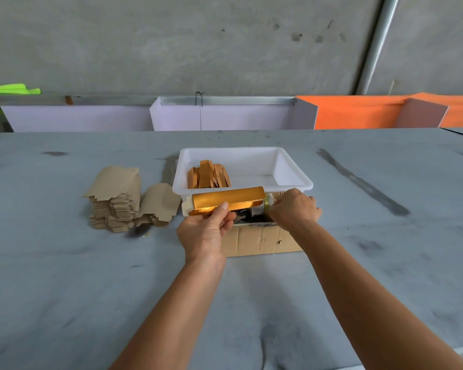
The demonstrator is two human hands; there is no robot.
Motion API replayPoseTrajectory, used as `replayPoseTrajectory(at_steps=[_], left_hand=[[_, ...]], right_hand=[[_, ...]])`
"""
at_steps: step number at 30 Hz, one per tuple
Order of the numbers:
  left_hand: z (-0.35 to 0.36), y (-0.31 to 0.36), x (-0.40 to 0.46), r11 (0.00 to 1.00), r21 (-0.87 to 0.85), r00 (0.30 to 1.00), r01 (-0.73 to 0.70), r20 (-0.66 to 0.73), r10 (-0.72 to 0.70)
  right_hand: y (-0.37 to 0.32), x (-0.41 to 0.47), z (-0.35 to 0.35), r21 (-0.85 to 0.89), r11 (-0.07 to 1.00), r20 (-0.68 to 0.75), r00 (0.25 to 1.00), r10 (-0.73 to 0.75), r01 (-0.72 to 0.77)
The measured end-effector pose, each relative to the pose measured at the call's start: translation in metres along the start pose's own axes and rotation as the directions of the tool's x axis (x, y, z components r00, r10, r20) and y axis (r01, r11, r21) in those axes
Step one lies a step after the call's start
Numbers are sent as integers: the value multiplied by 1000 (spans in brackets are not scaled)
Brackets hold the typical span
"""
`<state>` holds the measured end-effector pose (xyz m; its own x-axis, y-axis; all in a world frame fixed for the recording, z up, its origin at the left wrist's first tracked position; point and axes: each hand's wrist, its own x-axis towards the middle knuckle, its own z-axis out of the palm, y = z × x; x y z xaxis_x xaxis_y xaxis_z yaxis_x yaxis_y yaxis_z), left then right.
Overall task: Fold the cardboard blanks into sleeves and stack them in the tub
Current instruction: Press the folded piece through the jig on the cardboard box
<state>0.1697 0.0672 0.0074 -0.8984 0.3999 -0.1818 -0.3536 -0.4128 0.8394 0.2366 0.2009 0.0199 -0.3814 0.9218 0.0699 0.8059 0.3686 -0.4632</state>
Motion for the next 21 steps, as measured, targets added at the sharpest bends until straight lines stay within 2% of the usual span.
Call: replayPoseTrajectory(at_steps=[4,8,13,21], left_hand=[[7,-4,-4,1000,-31,1000,3,-24,-4],[11,-8,-8,997,-65,999,36,-38,-38],[15,-10,-9,997,-64,996,46,-77,-51],[18,-13,-9,997,-64,992,50,-108,-57]], right_hand=[[-3,3,-5,98,995,35,999,-32,29],[-5,2,-10,108,993,0,999,-50,49],[-8,-1,-20,149,988,40,998,-51,44],[-3,-13,-26,394,919,37,999,-8,-7]])
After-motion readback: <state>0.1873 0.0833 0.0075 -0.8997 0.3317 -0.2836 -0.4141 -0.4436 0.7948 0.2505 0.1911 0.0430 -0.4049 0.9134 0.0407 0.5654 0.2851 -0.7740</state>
